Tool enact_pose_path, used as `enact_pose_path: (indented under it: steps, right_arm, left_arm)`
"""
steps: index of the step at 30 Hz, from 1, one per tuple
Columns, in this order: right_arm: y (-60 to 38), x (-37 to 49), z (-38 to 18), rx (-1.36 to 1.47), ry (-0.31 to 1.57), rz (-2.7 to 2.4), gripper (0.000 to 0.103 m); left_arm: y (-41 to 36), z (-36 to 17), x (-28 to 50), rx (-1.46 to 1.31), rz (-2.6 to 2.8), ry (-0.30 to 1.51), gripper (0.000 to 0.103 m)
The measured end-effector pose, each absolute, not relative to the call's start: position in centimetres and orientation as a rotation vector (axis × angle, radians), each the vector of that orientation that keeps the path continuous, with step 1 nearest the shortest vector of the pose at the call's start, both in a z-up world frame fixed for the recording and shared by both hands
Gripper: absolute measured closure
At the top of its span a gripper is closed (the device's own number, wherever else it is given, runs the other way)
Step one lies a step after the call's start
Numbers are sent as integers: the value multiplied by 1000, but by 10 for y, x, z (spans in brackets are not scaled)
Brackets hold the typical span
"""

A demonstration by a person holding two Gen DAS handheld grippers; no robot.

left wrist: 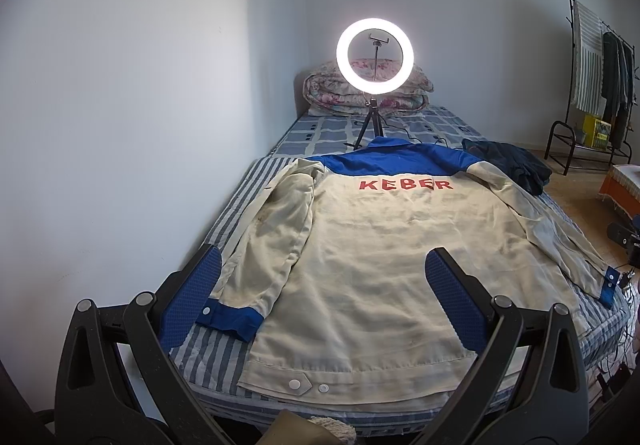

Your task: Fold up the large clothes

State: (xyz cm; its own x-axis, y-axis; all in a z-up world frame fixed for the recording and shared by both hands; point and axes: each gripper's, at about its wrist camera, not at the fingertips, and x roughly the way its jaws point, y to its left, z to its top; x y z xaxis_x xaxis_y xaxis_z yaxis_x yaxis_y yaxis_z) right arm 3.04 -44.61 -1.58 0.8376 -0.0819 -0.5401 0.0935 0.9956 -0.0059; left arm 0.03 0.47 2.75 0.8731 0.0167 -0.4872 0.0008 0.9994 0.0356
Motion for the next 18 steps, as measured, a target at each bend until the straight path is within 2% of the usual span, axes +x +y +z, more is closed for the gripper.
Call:
enact_pose_path:
  steps: [11, 18]
  right_arm:
    - [-446, 34, -16, 39, 563, -79, 0]
    - [-441, 37, -16, 40, 557, -61, 0]
  left_arm:
    - [11, 35, 4, 30, 20, 513, 0]
    - [13, 20, 6, 30, 31, 516, 0]
